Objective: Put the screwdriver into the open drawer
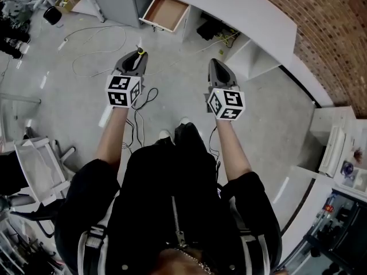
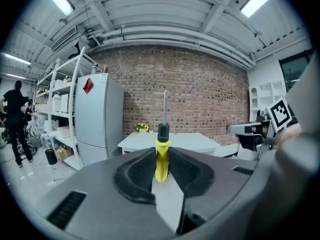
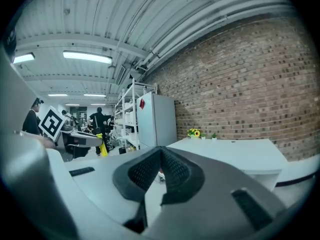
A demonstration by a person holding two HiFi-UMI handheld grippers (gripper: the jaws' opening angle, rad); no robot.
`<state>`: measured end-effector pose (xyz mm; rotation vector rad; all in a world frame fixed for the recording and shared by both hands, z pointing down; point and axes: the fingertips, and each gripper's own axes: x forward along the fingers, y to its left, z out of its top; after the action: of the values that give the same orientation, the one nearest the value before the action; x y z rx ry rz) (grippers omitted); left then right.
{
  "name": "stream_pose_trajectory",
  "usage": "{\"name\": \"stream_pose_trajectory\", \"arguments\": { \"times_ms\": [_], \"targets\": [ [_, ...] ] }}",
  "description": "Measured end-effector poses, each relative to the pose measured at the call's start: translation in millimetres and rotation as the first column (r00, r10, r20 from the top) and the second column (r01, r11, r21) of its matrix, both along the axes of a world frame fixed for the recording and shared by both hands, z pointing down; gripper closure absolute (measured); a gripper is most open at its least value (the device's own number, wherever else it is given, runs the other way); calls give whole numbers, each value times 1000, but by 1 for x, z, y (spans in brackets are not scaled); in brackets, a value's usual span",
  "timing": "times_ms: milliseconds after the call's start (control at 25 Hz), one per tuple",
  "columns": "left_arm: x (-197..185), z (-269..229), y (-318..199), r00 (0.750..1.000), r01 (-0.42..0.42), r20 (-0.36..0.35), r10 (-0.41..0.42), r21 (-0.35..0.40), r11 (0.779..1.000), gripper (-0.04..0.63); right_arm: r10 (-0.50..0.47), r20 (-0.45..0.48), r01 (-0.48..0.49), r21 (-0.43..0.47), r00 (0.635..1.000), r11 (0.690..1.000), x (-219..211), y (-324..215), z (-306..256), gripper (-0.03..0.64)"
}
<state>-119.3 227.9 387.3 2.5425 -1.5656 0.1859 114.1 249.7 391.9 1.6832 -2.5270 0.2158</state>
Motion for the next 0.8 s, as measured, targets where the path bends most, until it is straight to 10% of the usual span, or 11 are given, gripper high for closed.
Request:
{"name": "stream_pose_trajectory", "arguments": {
  "times_ms": [800],
  "targets": [
    [-16, 16, -154, 997, 77, 27, -75, -64, 995, 502, -66, 46, 67, -37, 997, 997, -10, -178, 12, 611]
  ]
}}
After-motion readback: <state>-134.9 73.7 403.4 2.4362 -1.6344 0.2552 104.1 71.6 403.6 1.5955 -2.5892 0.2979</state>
